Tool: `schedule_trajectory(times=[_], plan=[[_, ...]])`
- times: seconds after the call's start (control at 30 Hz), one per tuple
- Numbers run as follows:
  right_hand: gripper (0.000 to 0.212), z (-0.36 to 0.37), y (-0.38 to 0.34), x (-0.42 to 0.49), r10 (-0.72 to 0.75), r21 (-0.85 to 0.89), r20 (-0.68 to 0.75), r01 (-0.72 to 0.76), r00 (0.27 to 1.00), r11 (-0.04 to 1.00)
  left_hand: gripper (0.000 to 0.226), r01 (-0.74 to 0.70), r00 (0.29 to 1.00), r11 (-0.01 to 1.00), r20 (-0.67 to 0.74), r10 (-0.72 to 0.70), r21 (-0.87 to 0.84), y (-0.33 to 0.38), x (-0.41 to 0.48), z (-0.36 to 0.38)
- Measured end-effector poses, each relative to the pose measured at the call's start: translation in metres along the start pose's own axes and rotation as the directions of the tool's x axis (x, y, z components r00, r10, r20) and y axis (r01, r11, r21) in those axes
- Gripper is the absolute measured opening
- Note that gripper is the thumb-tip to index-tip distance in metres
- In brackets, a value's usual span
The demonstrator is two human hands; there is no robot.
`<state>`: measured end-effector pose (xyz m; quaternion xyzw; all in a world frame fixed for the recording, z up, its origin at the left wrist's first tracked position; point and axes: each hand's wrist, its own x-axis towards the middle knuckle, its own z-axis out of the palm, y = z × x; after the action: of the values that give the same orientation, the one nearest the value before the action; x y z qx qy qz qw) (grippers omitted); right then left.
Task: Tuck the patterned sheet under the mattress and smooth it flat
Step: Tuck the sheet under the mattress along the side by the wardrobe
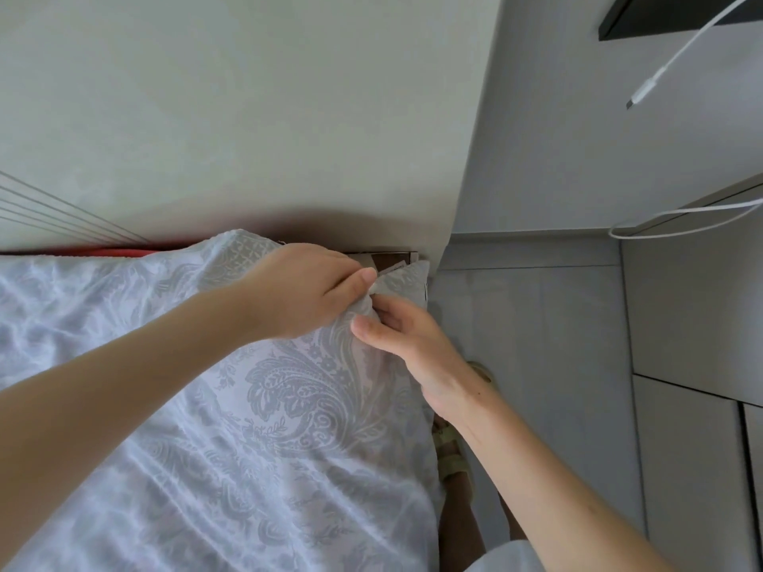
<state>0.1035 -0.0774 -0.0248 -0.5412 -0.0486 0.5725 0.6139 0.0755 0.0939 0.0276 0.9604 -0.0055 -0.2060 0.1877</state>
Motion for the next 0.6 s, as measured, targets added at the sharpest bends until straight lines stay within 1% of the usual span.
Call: schedule_trajectory(times=[0.03,0.07,0.1,0.13,0.17,0.2,0.23,0.27,0.3,0.33,0.37,0.4,0.43,0.47,0.5,0.53,0.57,0.6], plan=[[0.054,-0.001,0.001,-0.002,0.031,-0.001,-0.031,-0.031,0.999,1.000,0.053,0.019,1.000,1.000,0.009,-0.019,0.012,0.002,-0.001,-0.003],[0.078,-0.005,0.006,-0.002,0.065,0.003,-0.105,-0.065,0.992,0.998,0.056,0.043,0.999,0.999,0.015,-0.043,0.024,0.003,-0.004,-0.006],[0.096,-0.010,0.012,-0.002,0.095,0.037,-0.194,-0.089,0.976,0.995,0.060,0.071,0.997,0.997,0.016,-0.071,0.025,0.003,-0.009,-0.009],[0.098,-0.017,0.017,-0.004,0.105,0.087,-0.261,-0.085,0.960,0.993,0.067,0.098,0.995,0.995,0.016,-0.098,0.018,0.002,-0.016,-0.014],[0.087,-0.023,0.021,-0.006,0.115,0.161,-0.321,-0.065,0.940,0.985,0.075,0.121,0.993,0.993,0.017,-0.121,0.015,0.002,-0.023,-0.020],[0.075,-0.028,0.024,-0.008,0.131,0.216,-0.348,-0.057,0.928,0.975,0.079,0.139,0.990,0.990,0.017,-0.139,0.016,0.001,-0.032,-0.026],[0.070,-0.030,0.028,-0.007,0.157,0.244,-0.327,-0.077,0.932,0.967,0.080,0.152,0.988,0.988,0.011,-0.152,0.004,0.002,-0.042,-0.033],[0.071,-0.023,0.029,-0.006,0.177,0.262,-0.235,-0.113,0.956,0.958,0.078,0.160,0.987,0.987,0.000,-0.160,-0.023,0.003,-0.052,-0.039],[0.074,-0.008,0.029,-0.001,0.202,0.303,-0.085,-0.168,0.976,0.938,0.075,0.165,0.986,0.985,-0.010,-0.166,-0.056,0.005,-0.061,-0.046],[0.078,0.010,0.029,0.004,0.238,0.338,0.106,-0.260,0.965,0.905,0.073,0.172,0.985,0.982,-0.012,-0.173,-0.084,0.008,-0.070,-0.051],[0.082,0.027,0.033,0.012,0.278,0.316,0.274,-0.359,0.921,0.878,0.071,0.184,0.982,0.977,-0.009,-0.186,-0.105,0.009,-0.076,-0.057],[0.087,0.040,0.037,0.020,0.307,0.261,0.400,-0.428,0.864,0.865,0.070,0.200,0.979,0.971,-0.006,-0.203,-0.128,0.010,-0.081,-0.061],[0.093,0.046,0.039,0.026,0.337,0.200,0.472,-0.471,0.815,0.859,0.070,0.216,0.976,0.965,-0.001,-0.219,-0.147,0.010,-0.084,-0.064],[0.098,0.044,0.040,0.030,0.354,0.158,0.508,-0.489,0.785,0.858,0.070,0.226,0.974,0.963,0.008,-0.227,-0.147,0.010,-0.085,-0.066],[0.099,0.038,0.040,0.034,0.364,0.153,0.513,-0.501,0.777,0.852,0.072,0.226,0.974,0.966,0.023,-0.225,-0.124,0.012,-0.084,-0.066],[0.096,0.027,0.042,0.037,0.382,0.193,0.480,-0.520,0.790,0.832,0.073,0.219,0.976,0.971,0.035,-0.217,-0.093,0.013,-0.081,-0.065],[0.090,0.019,0.043,0.039,0.405,0.234,0.394,-0.516,0.825,0.824,0.075,0.213,0.977,0.975,0.039,-0.211,-0.063,0.014,-0.076,-0.063],[0.084,0.012,0.043,0.039,0.422,0.236,0.244,-0.476,0.873,0.847,0.077,0.211,0.977,0.977,0.040,-0.210,-0.036,0.014,-0.071,-0.061]])
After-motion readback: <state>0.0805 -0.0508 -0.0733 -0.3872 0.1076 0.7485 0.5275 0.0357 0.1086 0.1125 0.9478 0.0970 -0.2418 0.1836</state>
